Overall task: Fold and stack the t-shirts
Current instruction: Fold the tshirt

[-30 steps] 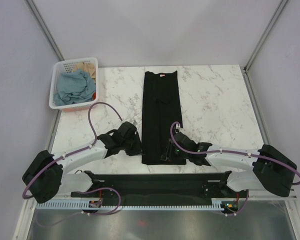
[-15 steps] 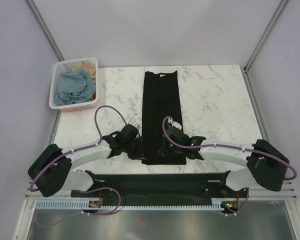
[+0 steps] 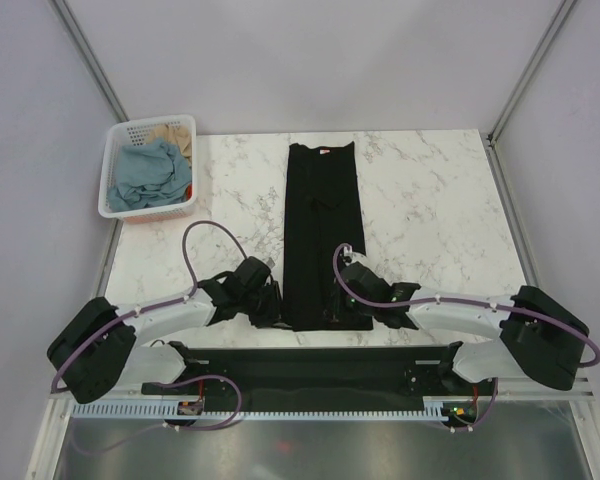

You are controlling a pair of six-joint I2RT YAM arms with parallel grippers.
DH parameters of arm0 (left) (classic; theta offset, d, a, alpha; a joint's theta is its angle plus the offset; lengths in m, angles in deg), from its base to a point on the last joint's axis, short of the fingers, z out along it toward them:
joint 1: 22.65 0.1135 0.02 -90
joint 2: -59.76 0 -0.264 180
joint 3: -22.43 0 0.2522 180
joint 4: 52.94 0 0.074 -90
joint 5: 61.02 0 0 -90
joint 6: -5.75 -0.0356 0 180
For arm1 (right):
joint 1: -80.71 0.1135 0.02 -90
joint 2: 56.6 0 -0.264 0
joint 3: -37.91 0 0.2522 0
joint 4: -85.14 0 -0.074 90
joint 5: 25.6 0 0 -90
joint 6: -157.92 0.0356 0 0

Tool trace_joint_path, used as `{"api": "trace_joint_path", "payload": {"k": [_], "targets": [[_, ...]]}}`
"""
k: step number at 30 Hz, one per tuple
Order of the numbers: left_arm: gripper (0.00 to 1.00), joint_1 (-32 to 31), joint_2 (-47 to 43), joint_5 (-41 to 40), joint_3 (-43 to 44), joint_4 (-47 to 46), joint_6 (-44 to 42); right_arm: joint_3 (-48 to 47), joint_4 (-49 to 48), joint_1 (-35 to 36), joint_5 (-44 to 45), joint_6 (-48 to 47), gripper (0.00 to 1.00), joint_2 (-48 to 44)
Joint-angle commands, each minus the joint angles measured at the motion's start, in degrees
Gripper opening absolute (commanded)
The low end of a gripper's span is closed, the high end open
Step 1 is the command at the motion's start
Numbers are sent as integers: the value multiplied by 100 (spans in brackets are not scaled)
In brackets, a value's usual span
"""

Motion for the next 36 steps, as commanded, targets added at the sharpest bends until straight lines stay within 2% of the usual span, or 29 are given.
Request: {"api": "trace_joint_path", "payload": {"k": [1, 6, 13, 23, 28, 36], "targets": [[36, -9, -387, -141, 241, 404, -93, -299, 248, -4, -93, -106, 23, -489], [44, 52, -458, -142, 584, 730, -418, -588, 1021, -92, 258, -263, 31, -815], [45, 298, -361, 8, 497, 730, -603, -519, 2173, -1058, 276, -668, 23, -1052], [48, 307, -369, -159, 277, 739, -735, 403, 2227, -1103, 461, -273, 18, -1035], [48, 316, -229, -18, 321, 721, -788, 509, 2192, -1094, 478, -167, 17, -1088], [52, 369, -414, 148, 356, 704, -893, 62, 2569, -1094, 566, -237, 26, -1439]]}}
